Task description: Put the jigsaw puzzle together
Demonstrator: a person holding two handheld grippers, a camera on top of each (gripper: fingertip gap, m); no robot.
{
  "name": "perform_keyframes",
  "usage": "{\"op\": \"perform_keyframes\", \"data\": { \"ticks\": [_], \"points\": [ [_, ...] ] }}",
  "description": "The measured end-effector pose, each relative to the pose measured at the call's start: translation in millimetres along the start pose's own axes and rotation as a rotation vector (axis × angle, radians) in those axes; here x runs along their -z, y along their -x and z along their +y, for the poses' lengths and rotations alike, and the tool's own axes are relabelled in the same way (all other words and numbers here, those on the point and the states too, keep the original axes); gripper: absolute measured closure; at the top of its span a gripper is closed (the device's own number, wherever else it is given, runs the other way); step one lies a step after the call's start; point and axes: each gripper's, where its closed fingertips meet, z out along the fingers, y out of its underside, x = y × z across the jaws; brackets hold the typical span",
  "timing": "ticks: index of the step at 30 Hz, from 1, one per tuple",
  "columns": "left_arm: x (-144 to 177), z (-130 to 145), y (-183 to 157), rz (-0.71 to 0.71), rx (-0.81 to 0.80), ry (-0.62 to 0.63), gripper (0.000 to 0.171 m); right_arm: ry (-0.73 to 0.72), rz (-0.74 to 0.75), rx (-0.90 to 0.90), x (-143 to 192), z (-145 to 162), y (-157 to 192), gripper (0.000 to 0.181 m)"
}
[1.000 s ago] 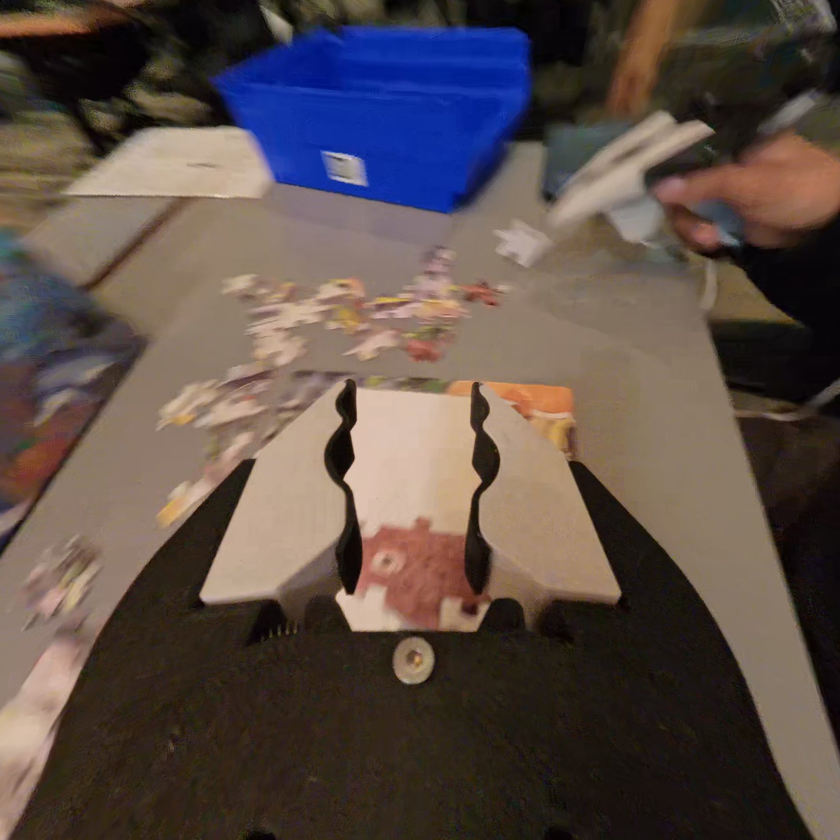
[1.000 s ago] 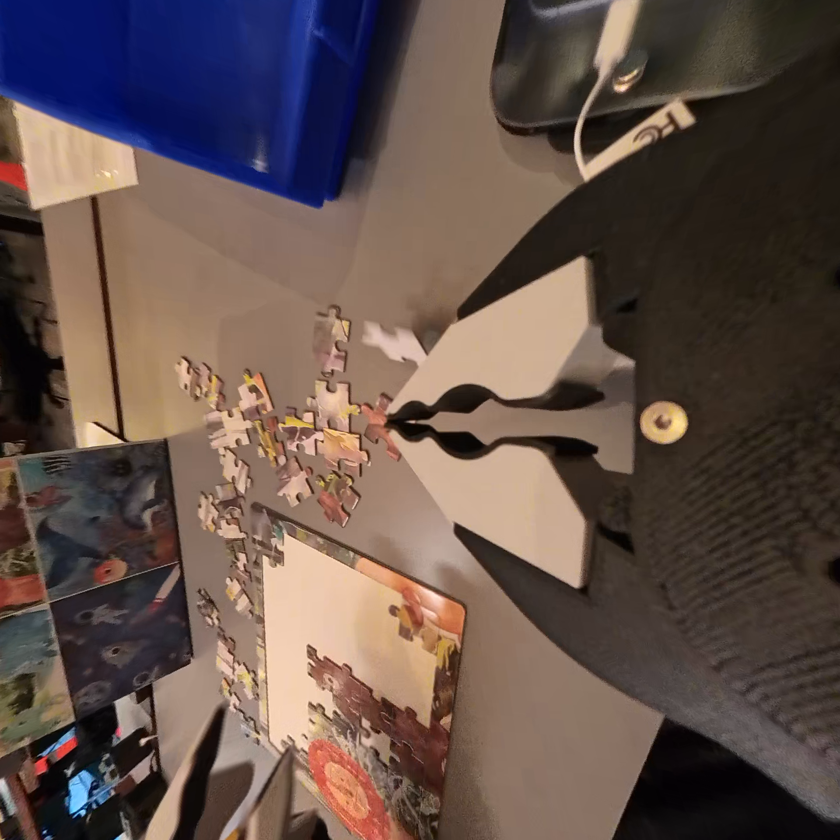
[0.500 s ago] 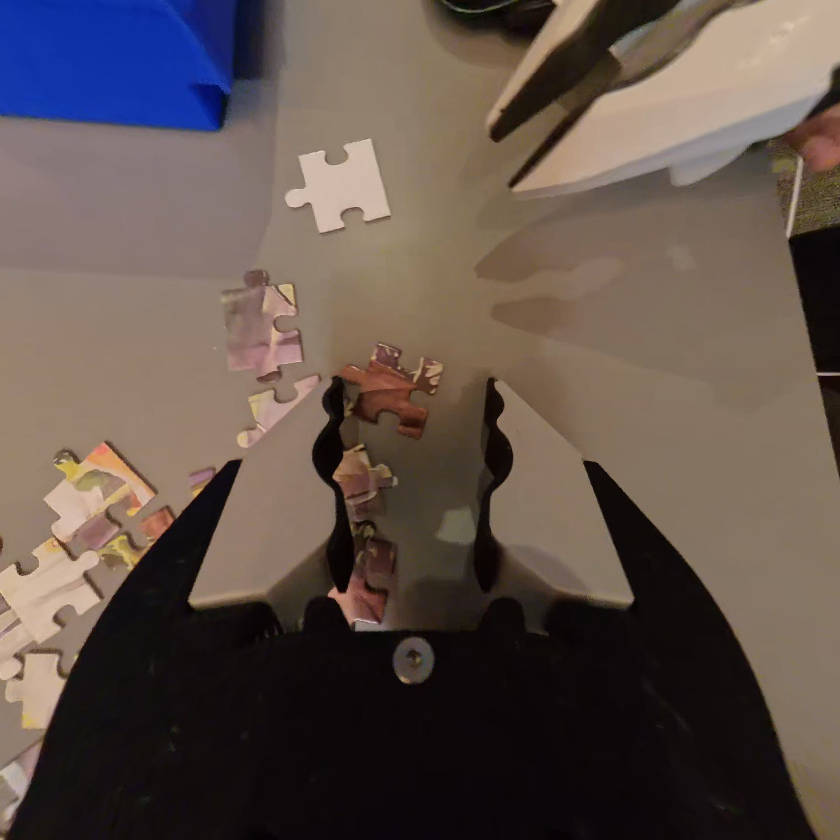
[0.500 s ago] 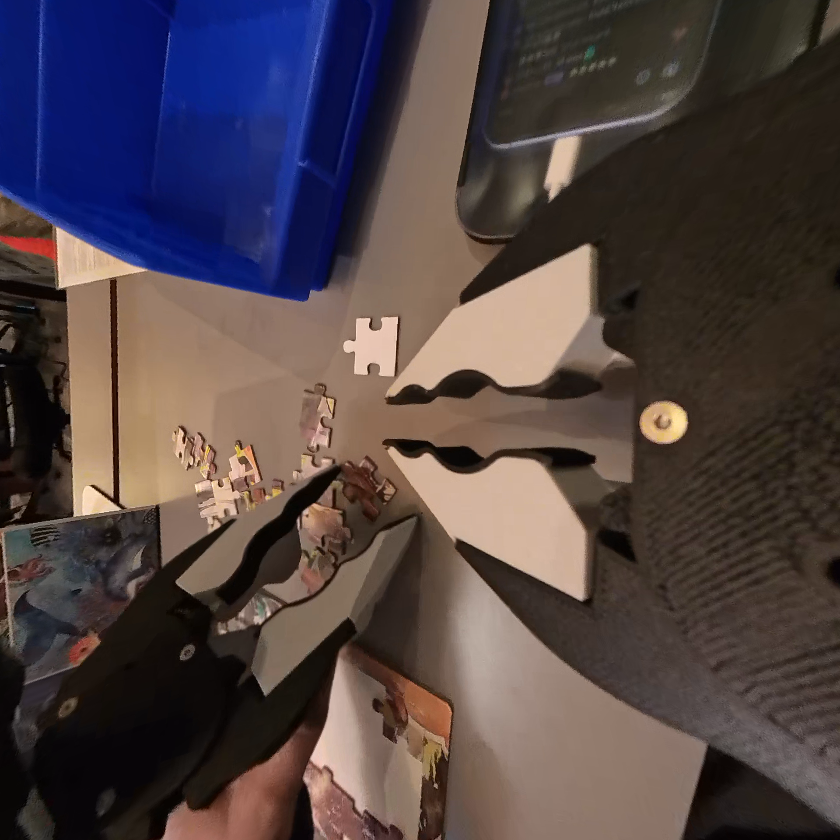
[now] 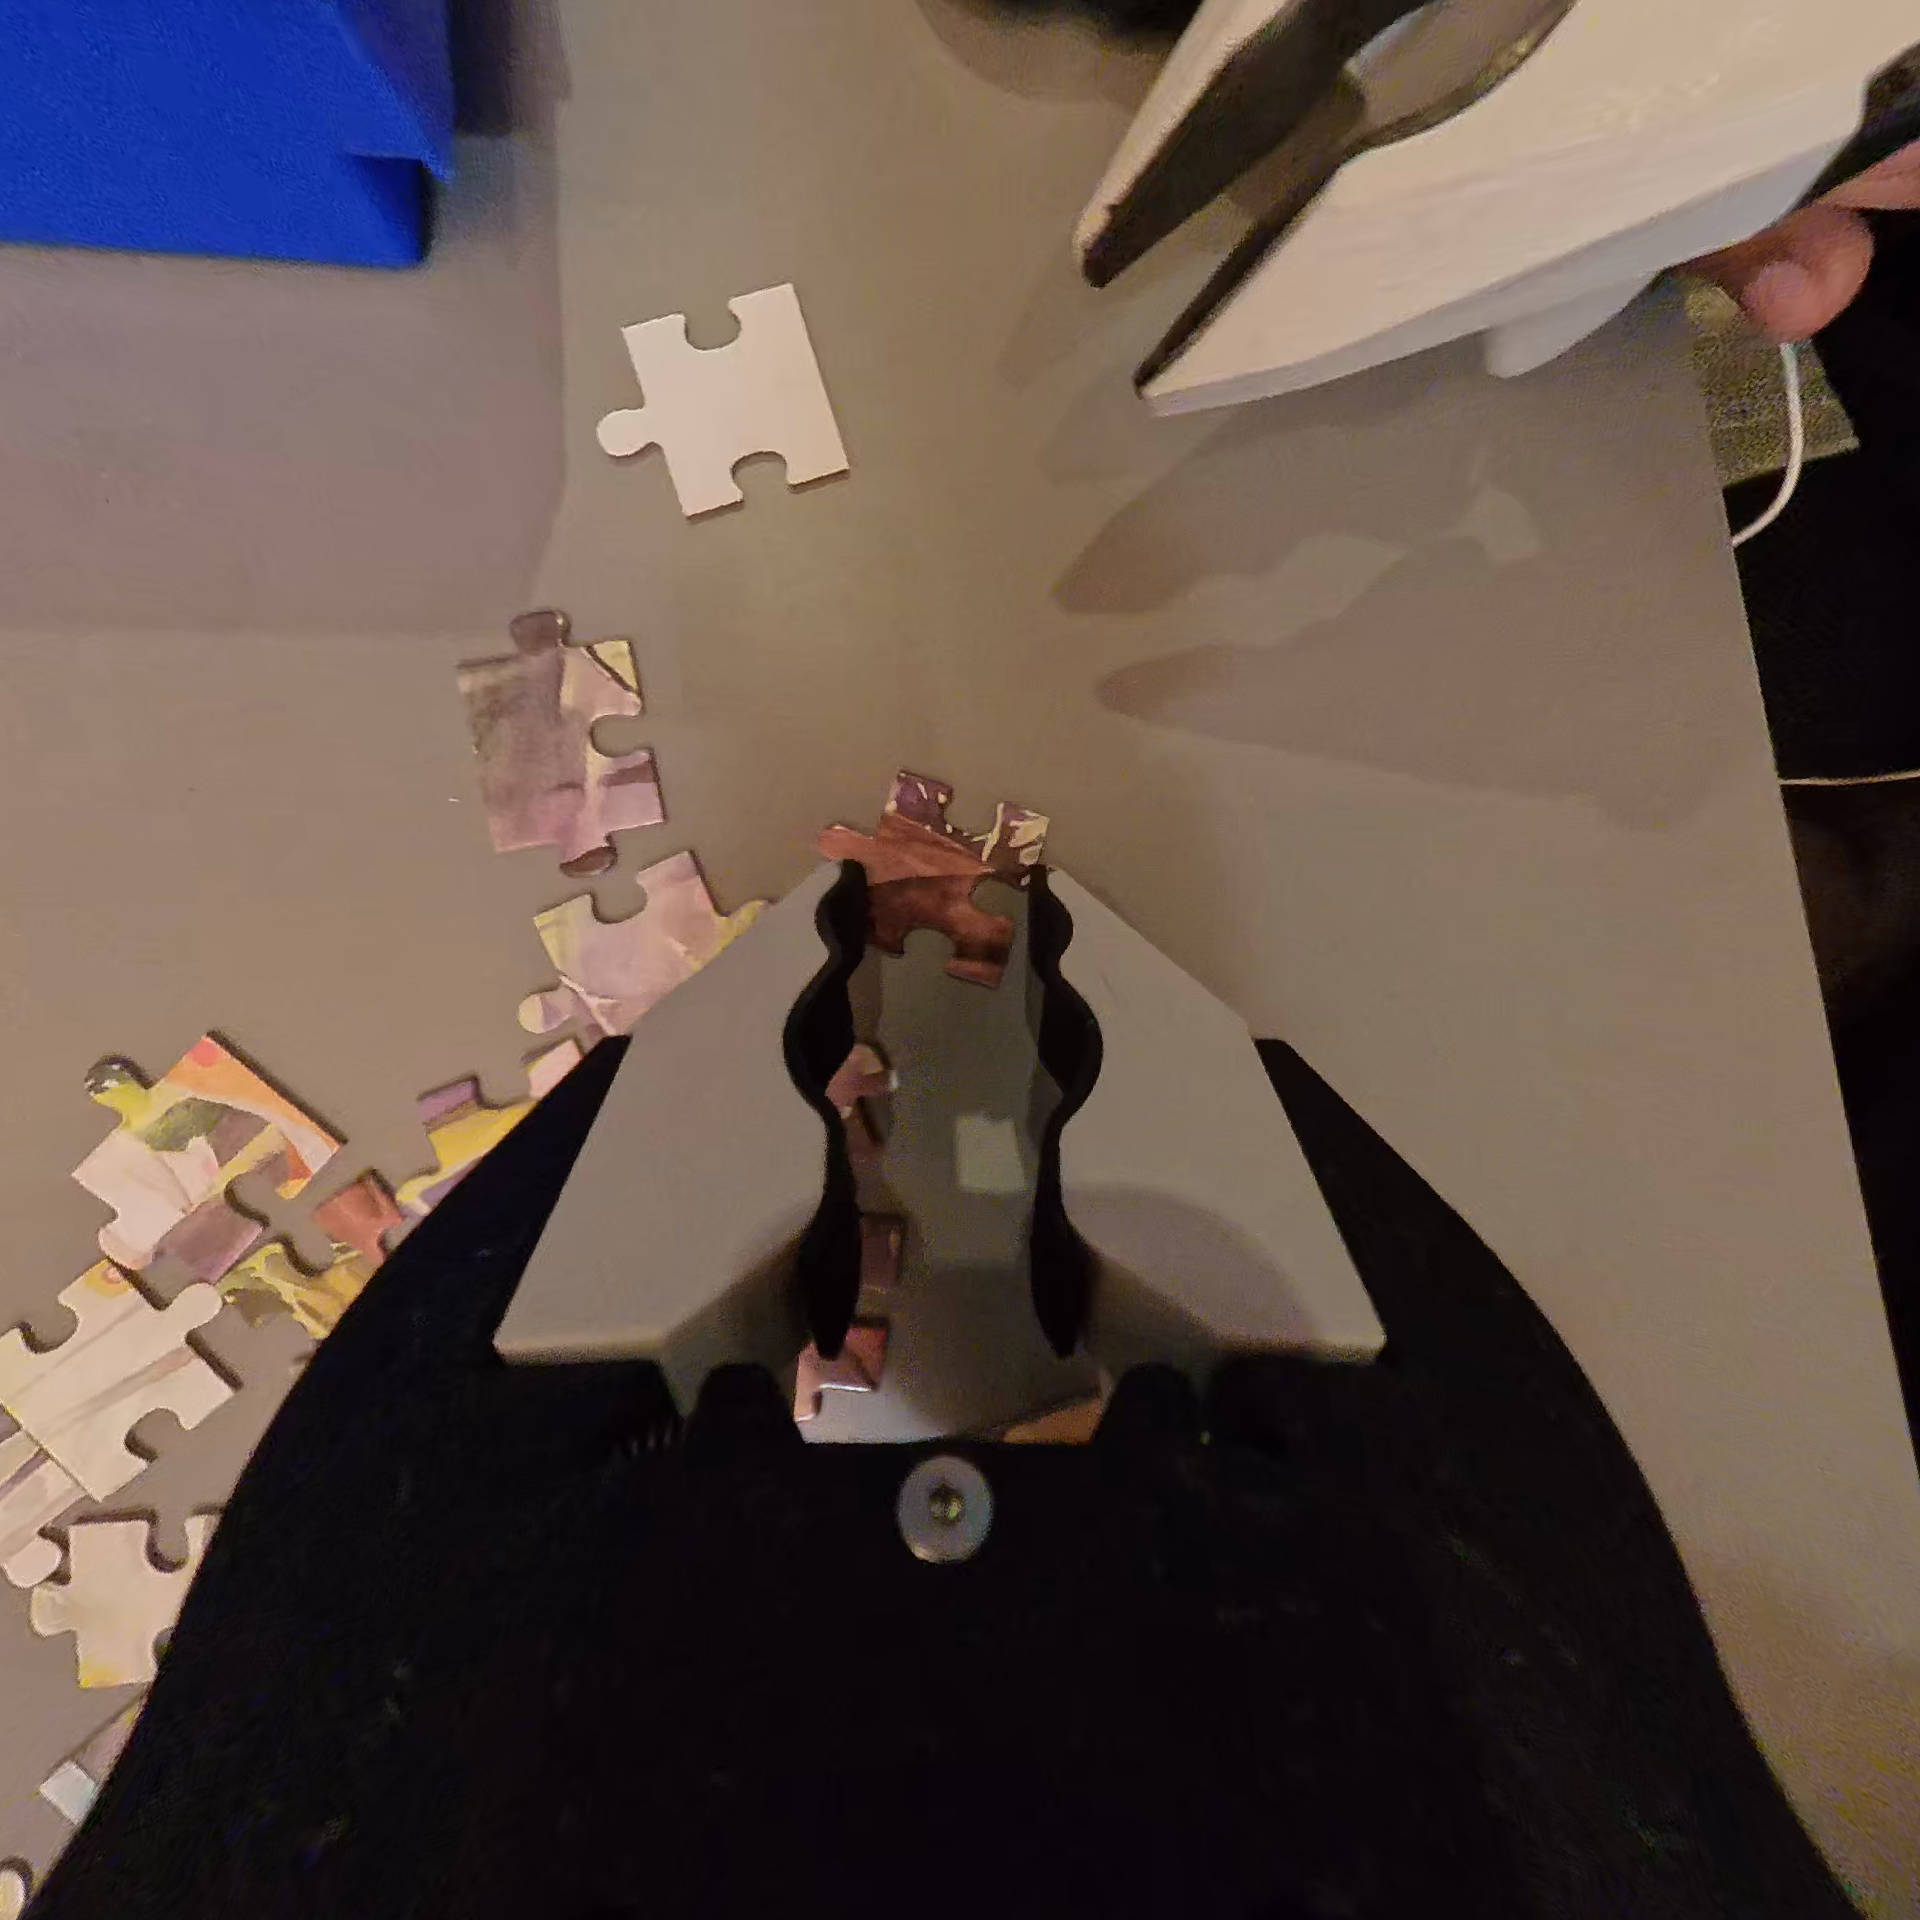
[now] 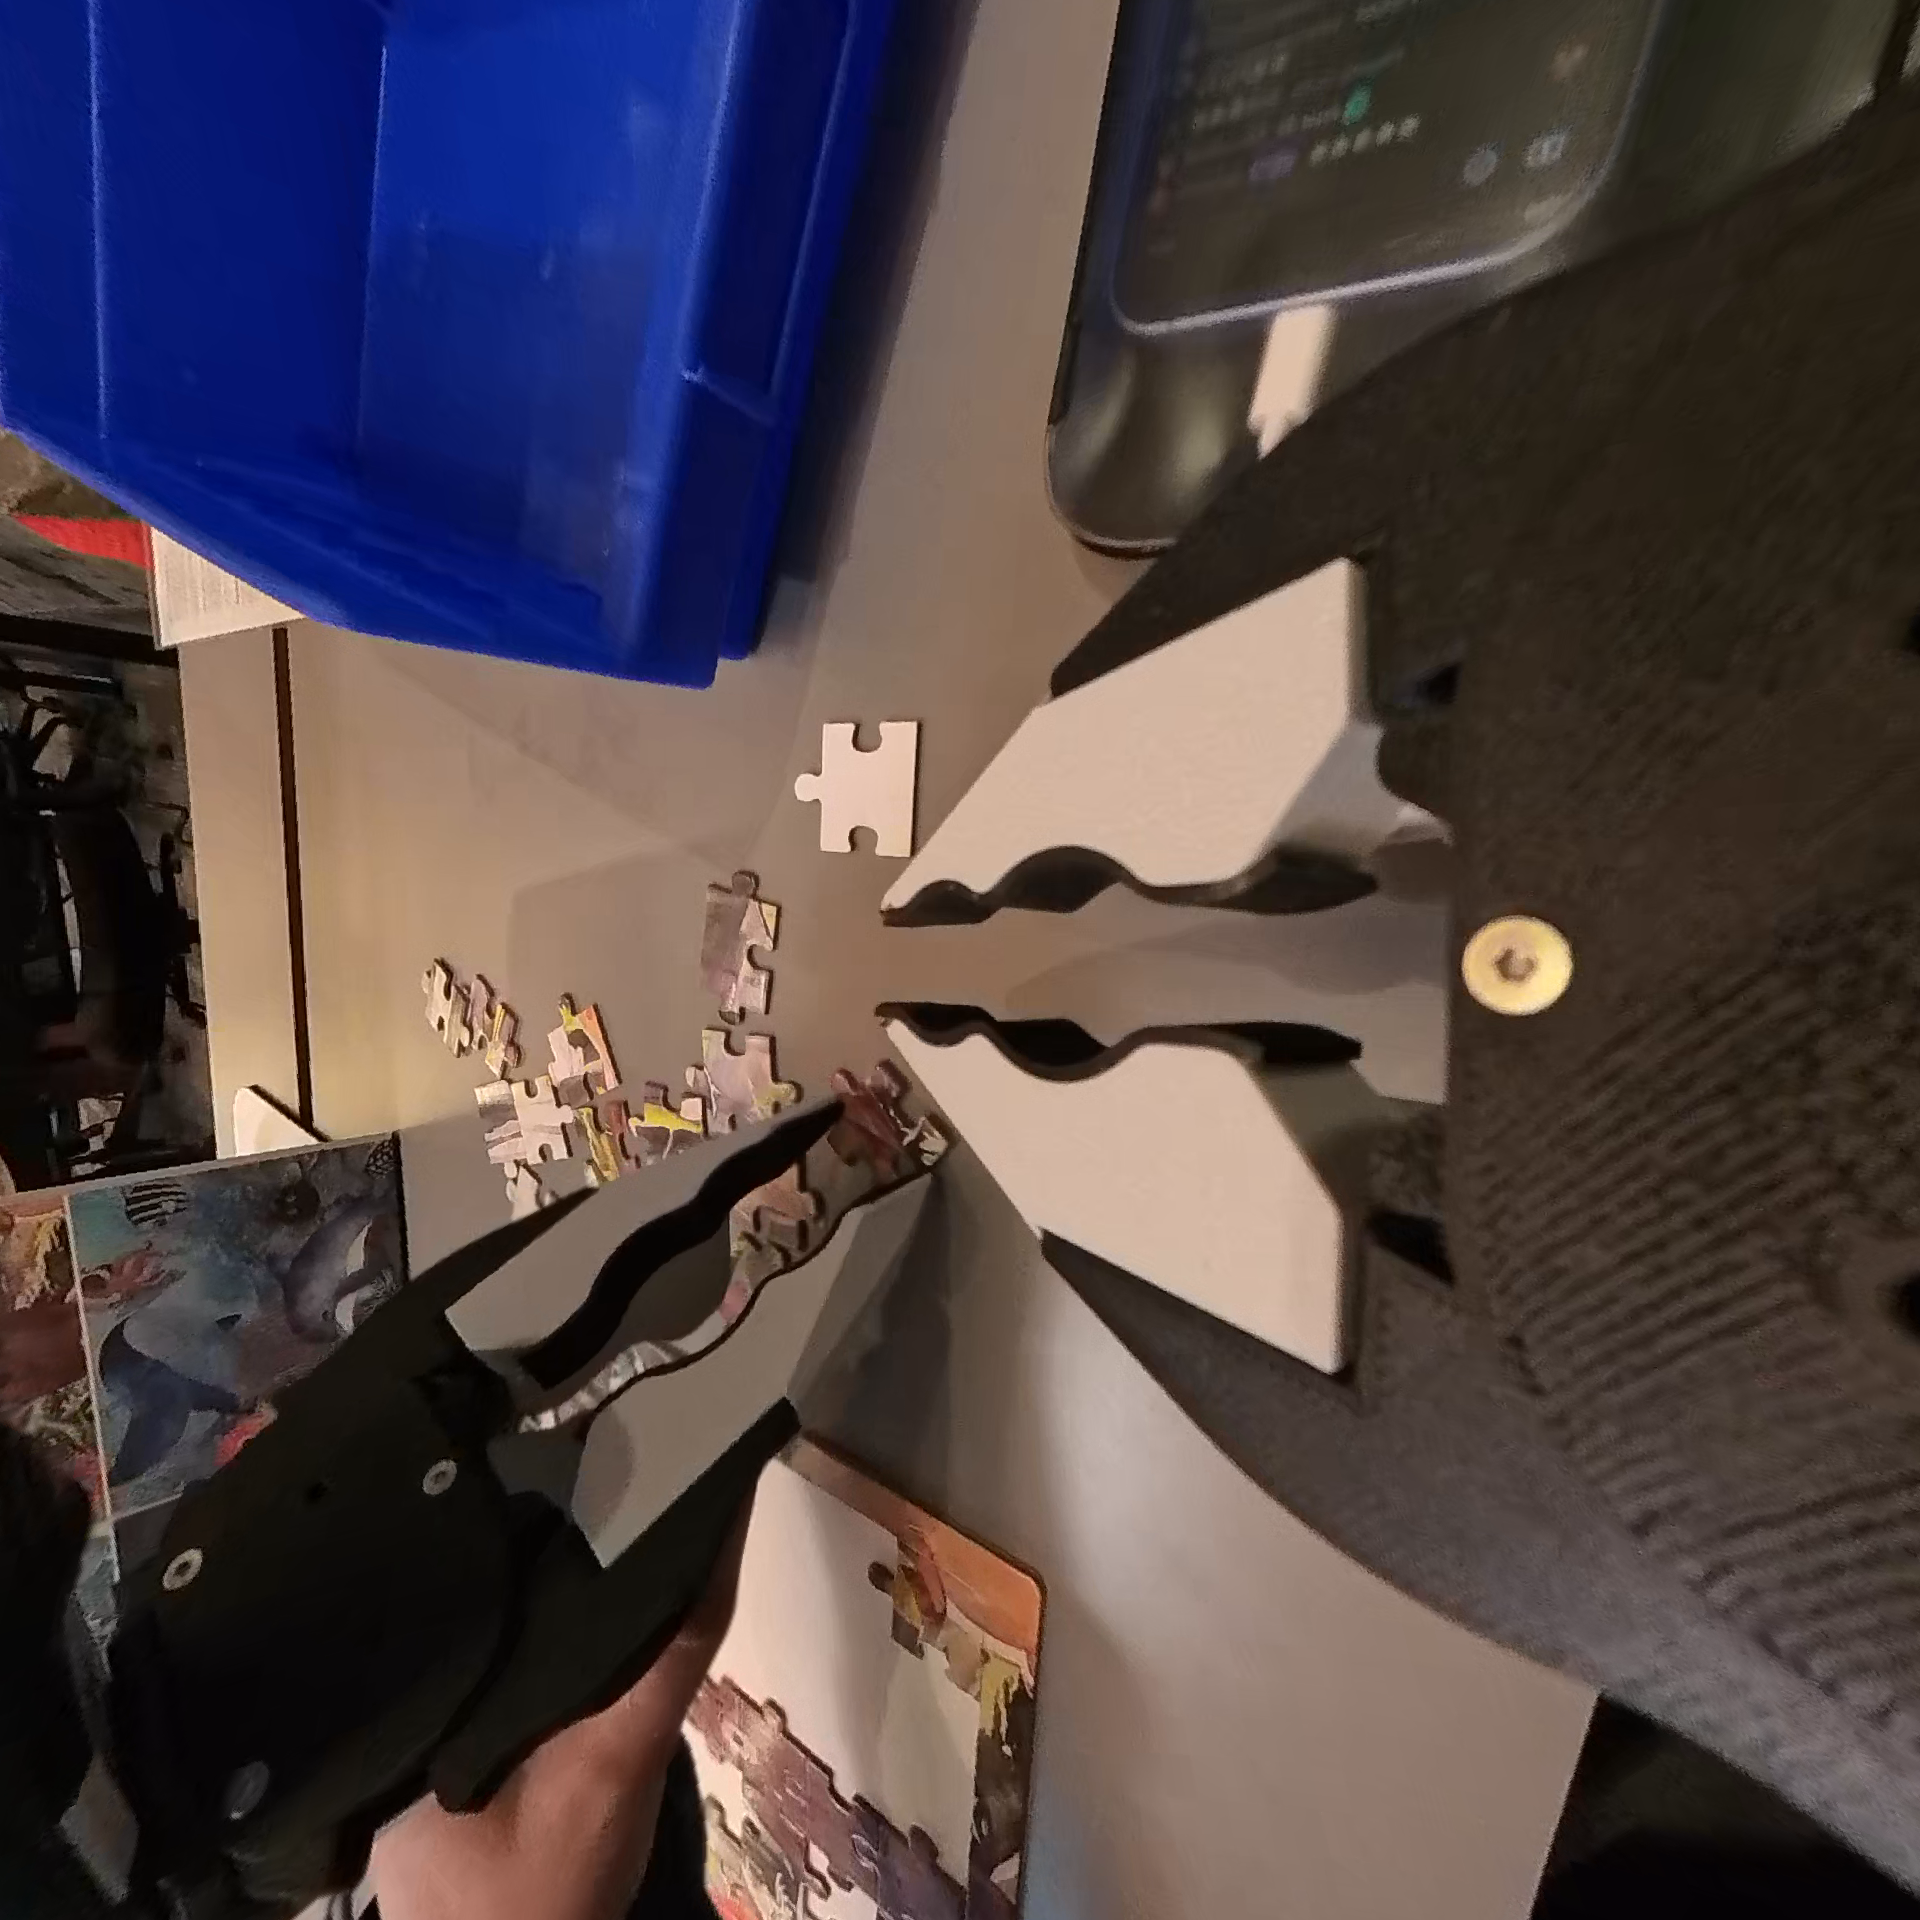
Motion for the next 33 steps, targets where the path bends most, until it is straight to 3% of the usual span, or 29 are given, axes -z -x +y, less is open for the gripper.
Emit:
{"op": "perform_keyframes", "data": {
  "ticks": [6,10,15,18,23,33],
  "points": [
    [8.3,7.7,-9.7,-0.013,-0.009,-0.004,0.141,0.002,0.003,0.006,-0.2,0.2,0.2,0.168],
    [35.4,22.3,-6.7,-0.082,0.021,-0.033,0.141,-0.001,-0.001,0.003,0.1,-0.1,0.3,0.168],
    [89.2,81.1,21.0,-0.255,0.150,-0.009,0.141,0.007,0.002,0.006,-0.7,0.9,0.3,0.168],
    [105.3,120.3,26.9,-0.275,0.257,-0.005,0.141,0.021,0.013,0.019,-2.3,2.8,0.3,0.168],
    [102.9,153.5,28.5,-0.295,0.313,0.027,0.141,0.053,0.039,0.056,-5.5,7.0,1.1,0.168],
    [98.1,160.8,17.6,-0.281,0.329,0.033,0.138,0.075,0.057,0.074,-7.6,9.9,0.7,0.168]
  ]
}}
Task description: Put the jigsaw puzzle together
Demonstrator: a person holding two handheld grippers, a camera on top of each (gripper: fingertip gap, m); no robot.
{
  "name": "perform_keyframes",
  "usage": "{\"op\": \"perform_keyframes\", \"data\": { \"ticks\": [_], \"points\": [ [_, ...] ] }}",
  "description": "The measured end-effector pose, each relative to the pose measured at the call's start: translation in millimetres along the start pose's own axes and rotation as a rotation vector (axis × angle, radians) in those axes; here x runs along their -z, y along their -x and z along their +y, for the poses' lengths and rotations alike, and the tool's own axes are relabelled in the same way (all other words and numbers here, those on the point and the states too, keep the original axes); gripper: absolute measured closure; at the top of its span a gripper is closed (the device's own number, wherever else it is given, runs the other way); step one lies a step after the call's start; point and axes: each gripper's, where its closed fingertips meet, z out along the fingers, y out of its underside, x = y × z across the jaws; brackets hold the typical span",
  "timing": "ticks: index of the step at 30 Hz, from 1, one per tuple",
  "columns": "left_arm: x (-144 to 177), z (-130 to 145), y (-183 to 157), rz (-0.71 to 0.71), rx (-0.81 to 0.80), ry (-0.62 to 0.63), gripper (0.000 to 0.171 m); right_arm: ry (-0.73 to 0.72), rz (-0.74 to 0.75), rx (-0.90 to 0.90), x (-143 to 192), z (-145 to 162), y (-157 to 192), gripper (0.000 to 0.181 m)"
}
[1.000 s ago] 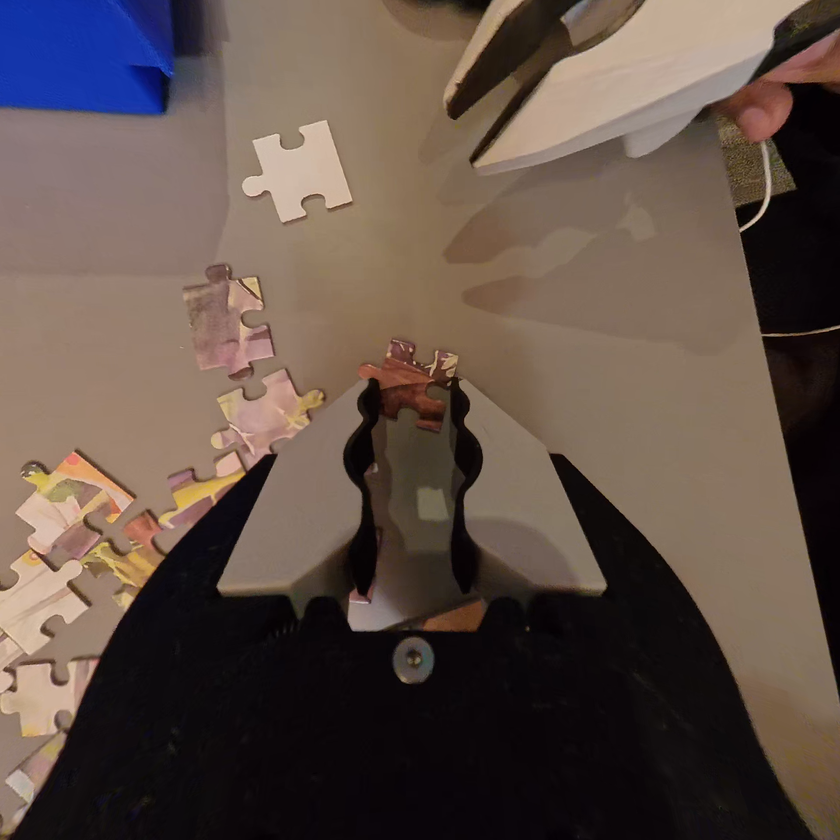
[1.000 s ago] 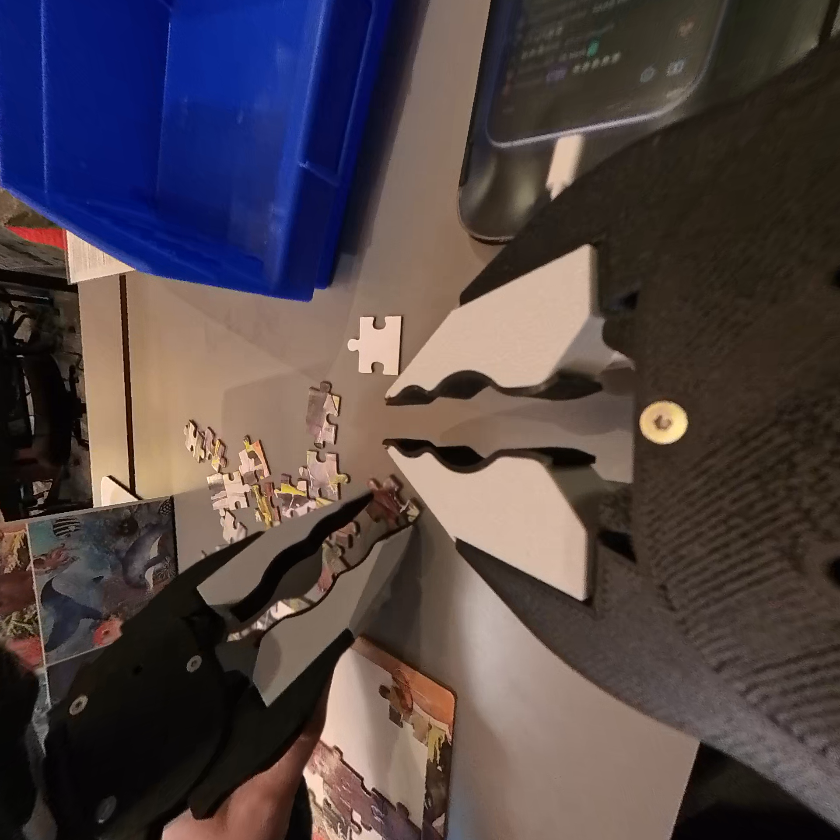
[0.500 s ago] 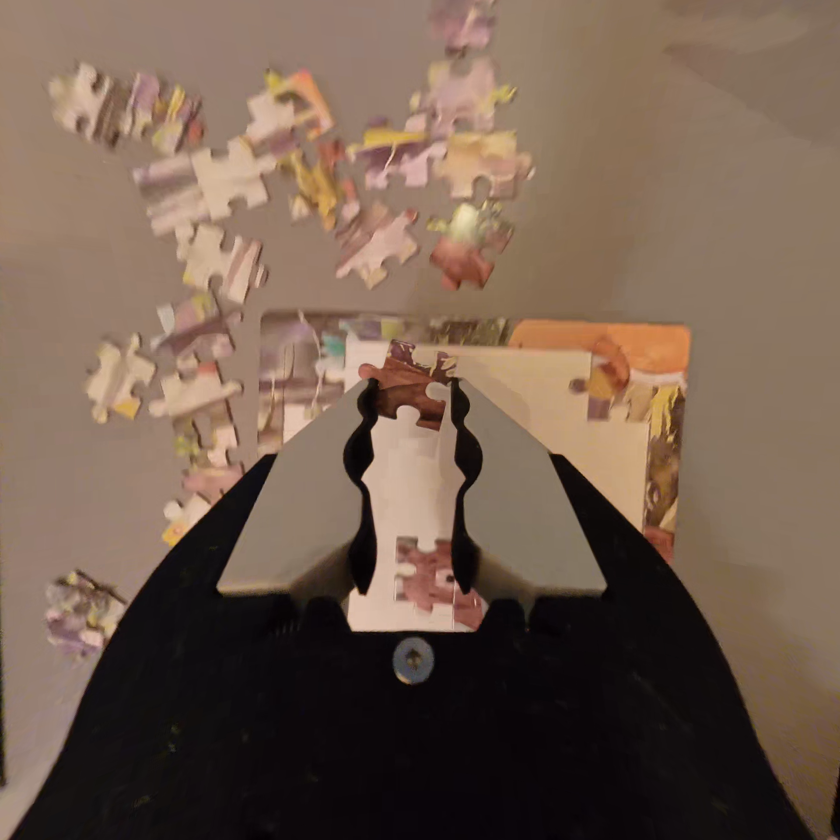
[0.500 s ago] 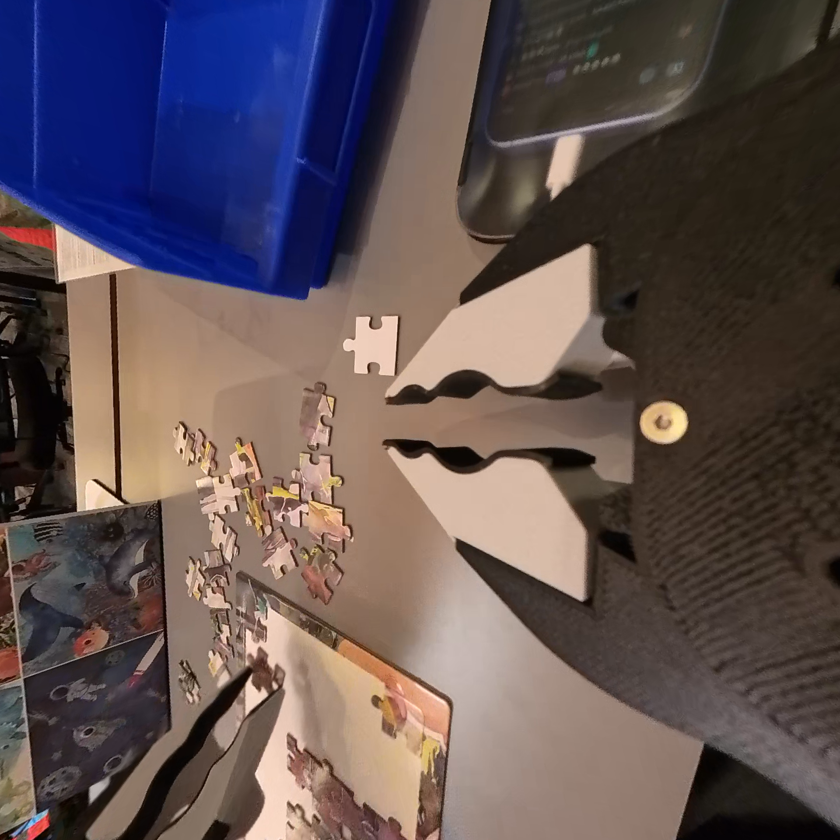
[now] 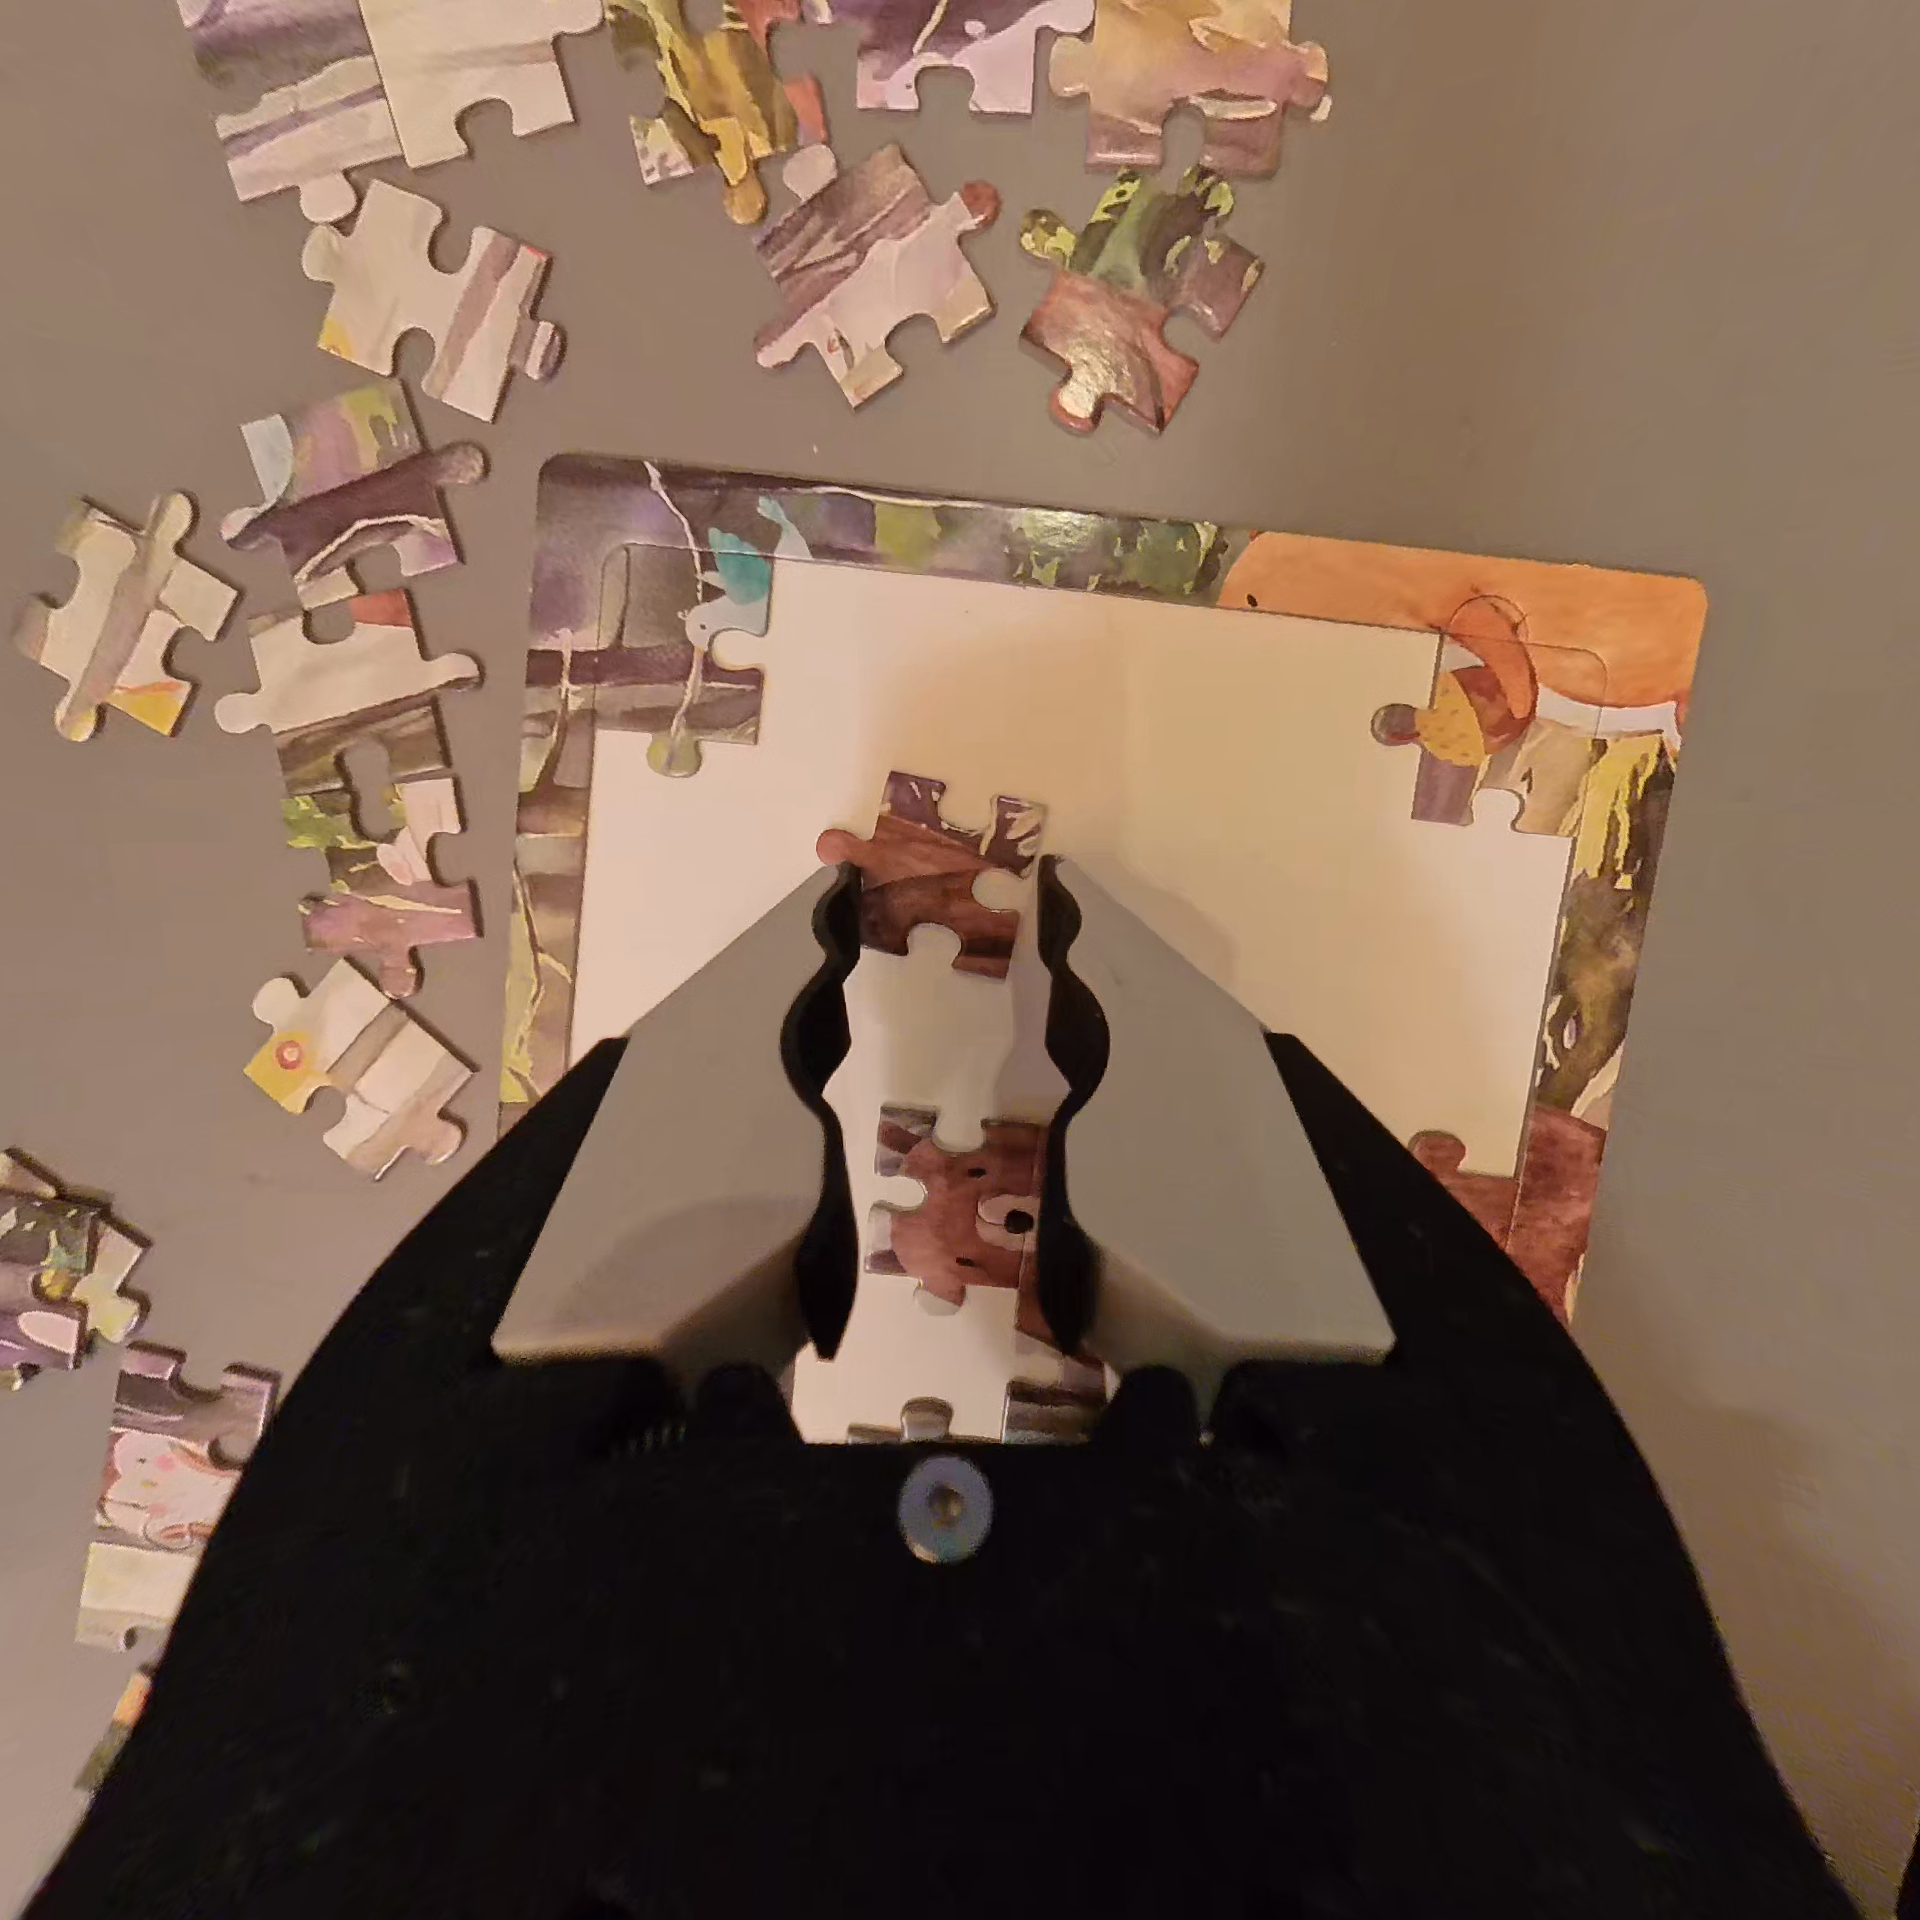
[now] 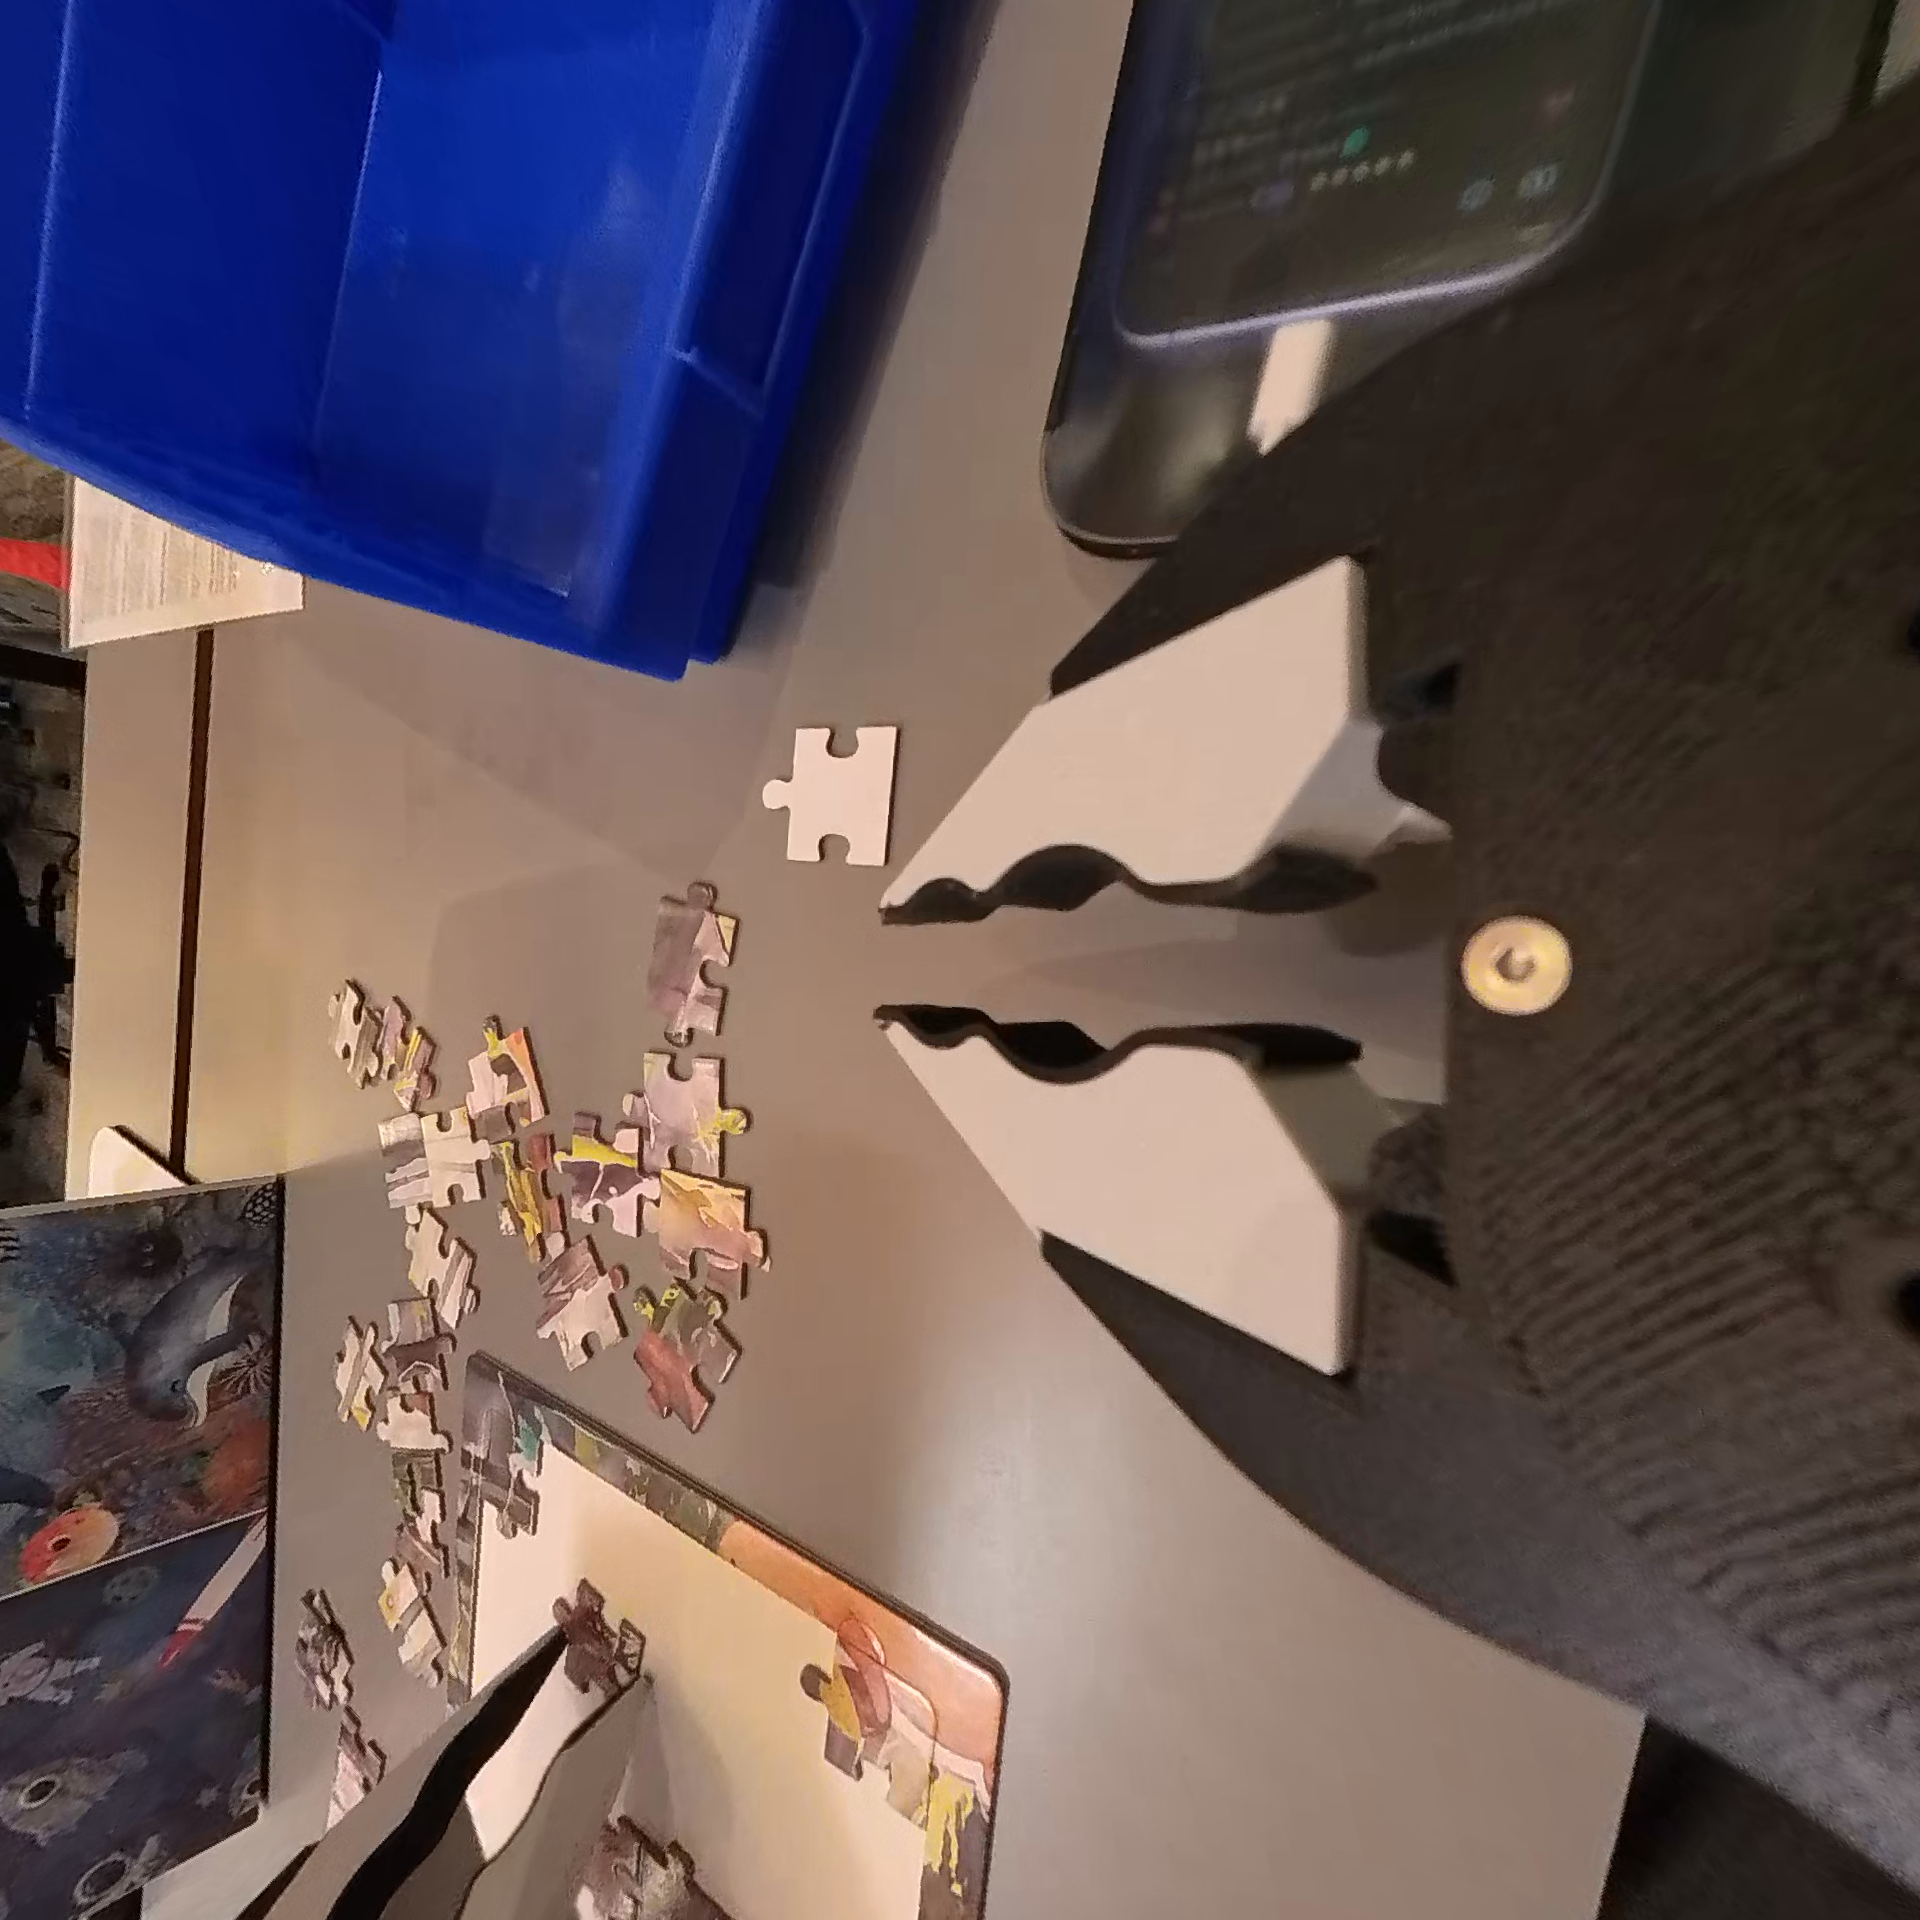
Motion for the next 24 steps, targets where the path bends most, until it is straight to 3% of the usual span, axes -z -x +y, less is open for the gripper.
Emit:
{"op": "perform_keyframes", "data": {
  "ticks": [4,10,16,19,21,24],
  "points": [
    [1.6,-1.2,-5.0,0.019,0.010,-0.018,0.133,0.002,0.009,-0.009,-0.8,-1.0,-2.1,0.163],
    [4.9,0.0,-11.3,0.040,0.020,-0.031,0.131,0.054,0.072,-0.071,-15.9,-2.8,-16.3,0.136],
    [17.5,-3.9,-21.3,0.065,0.043,-0.084,0.129,0.248,0.158,-0.123,-45.7,17.3,-41.7,0.122],
    [25.7,-4.2,-27.1,0.065,0.045,-0.120,0.130,0.273,0.162,-0.169,-50.8,14.8,-45.7,0.128],
    [30.4,-3.4,-29.9,0.055,0.039,-0.140,0.130,0.309,0.171,-0.155,-51.2,15.7,-47.0,0.154],
    [38.0,-4.3,-33.6,0.039,0.029,-0.176,0.131,0.325,0.150,-0.130,-51.8,16.1,-39.9,0.157]
  ]
}}
